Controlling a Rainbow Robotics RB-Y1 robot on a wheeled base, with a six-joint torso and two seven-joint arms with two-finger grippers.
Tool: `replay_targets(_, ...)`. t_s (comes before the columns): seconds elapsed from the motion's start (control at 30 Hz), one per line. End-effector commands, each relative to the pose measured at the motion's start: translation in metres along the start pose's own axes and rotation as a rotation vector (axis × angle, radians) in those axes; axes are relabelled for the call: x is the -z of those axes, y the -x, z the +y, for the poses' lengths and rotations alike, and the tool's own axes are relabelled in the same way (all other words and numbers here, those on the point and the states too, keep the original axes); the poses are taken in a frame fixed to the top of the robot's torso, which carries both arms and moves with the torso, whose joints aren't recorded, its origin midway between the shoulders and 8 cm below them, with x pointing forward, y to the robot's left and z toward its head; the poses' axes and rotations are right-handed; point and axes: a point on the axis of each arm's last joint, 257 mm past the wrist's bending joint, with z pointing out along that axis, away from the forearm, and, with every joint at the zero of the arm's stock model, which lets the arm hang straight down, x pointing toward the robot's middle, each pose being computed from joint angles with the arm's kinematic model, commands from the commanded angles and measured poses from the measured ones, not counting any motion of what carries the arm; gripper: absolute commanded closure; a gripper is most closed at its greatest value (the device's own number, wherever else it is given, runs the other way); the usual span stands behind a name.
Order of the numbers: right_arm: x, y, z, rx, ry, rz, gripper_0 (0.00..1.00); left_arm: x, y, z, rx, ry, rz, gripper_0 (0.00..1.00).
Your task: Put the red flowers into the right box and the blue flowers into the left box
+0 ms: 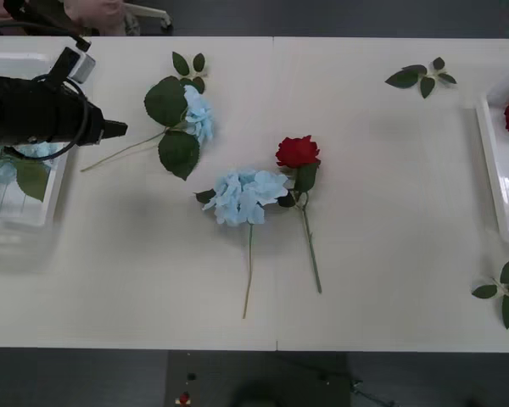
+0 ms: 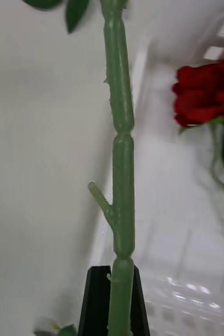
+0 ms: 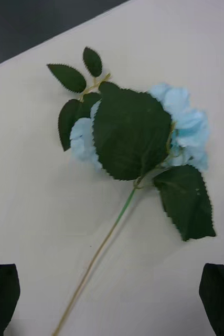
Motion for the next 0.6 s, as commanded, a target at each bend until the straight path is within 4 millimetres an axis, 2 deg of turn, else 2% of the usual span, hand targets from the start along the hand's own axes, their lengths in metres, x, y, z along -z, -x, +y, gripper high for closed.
replay_targets(0.03,0.009,0.010,-0.048,0.019,-0.177,-0.019,1.00,-0.034,0.041,-0.008,-0.110,-0.001,-0.017,0.00)
replay_targets(0.1,0.007,0.002,-0.073,0.016,-0.252,-0.014,1.00,-0.053,0.038,-0.013,-0.124,-0.005,0.012,0.00)
replay_targets(0.27,-0.002,-0.024,-0.121,-0.024,-0.374,-0.018,1.00,-0.087,0.028,-0.026,-0.177,-0.006,0.071,0.00)
replay_targets(0.33,-0.010,-0.037,-0.142,-0.028,-0.435,-0.031,1.00,-0.101,0.017,-0.031,-0.261,0.004,0.125,0.00)
replay_targets(0.43,-0.017,-0.050,-0.159,-0.032,-0.495,-0.048,1.00,-0.112,0.000,-0.036,-0.329,0.014,0.192,0.00)
replay_targets(0.6,-0.026,-0.068,-0.165,-0.099,-0.519,-0.041,1.00,-0.117,-0.019,-0.034,-0.427,0.026,0.275,0.00)
